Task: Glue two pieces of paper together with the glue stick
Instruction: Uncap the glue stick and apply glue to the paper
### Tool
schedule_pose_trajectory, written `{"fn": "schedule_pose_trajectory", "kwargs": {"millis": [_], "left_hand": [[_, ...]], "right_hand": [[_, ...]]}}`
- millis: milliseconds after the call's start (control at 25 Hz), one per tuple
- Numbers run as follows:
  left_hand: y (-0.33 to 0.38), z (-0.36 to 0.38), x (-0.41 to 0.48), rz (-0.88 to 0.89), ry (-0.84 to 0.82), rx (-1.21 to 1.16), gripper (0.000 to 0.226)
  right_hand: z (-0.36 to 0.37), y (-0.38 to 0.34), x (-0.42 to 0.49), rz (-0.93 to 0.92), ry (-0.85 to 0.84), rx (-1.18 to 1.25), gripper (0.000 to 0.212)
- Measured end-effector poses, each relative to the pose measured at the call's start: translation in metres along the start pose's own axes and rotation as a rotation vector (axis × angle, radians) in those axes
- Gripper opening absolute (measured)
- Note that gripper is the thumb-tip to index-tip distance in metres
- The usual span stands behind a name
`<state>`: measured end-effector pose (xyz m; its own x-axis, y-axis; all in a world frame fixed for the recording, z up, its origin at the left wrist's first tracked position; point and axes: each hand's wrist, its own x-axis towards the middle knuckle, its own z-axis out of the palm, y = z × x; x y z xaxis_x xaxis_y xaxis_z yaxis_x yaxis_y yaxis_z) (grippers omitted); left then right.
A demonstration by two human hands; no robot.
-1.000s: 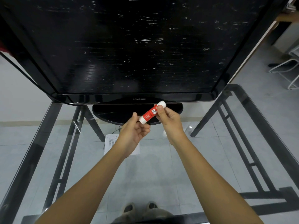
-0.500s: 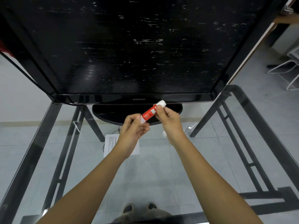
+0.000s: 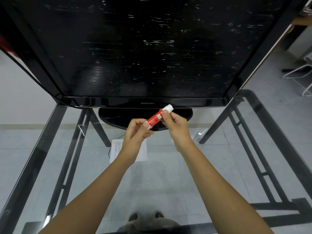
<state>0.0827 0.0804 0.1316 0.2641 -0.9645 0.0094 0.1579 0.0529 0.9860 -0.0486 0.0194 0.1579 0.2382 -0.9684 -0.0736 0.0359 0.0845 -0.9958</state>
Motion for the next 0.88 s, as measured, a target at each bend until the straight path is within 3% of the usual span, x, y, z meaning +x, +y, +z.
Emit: {"fn": "schedule_pose_trajectory", "kwargs": {"millis": [120,240,360,480,640,760,880], "left_hand": [[0.002,-0.002,0.001,0.026,0.029,0.036,0.006],[0.002,-0.002,0.001,0.101,0.041,0.089,0.029],[0.002,-0.004,0.001,0.098,-0.008,0.086,0.032],[0.002,-0.011,0.004,0.065,0.013,0.055,0.022],[-0.001,-0.032,0.004,0.024,0.113,0.023,0.018],[-0.001,-0.05,0.002,0.01,0.165,0.001,0.017],[-0.003,-0.064,-0.002,-0.001,0.203,-0.009,0.014]], "right_hand": [[0.001,0.002,0.0,0.006,-0.002,-0.008,0.012],[0.002,0.004,0.0,0.005,-0.011,-0.028,0.011],[0.004,0.005,0.002,0.004,-0.031,-0.019,0.014],[0.009,0.008,0.004,0.026,-0.073,-0.036,0.025],[0.019,0.028,0.012,0.057,-0.175,-0.115,0.056],[0.025,0.071,0.017,0.038,-0.119,-0.432,0.051],[0.028,0.125,0.008,-0.044,-0.321,-0.963,0.054]]}}
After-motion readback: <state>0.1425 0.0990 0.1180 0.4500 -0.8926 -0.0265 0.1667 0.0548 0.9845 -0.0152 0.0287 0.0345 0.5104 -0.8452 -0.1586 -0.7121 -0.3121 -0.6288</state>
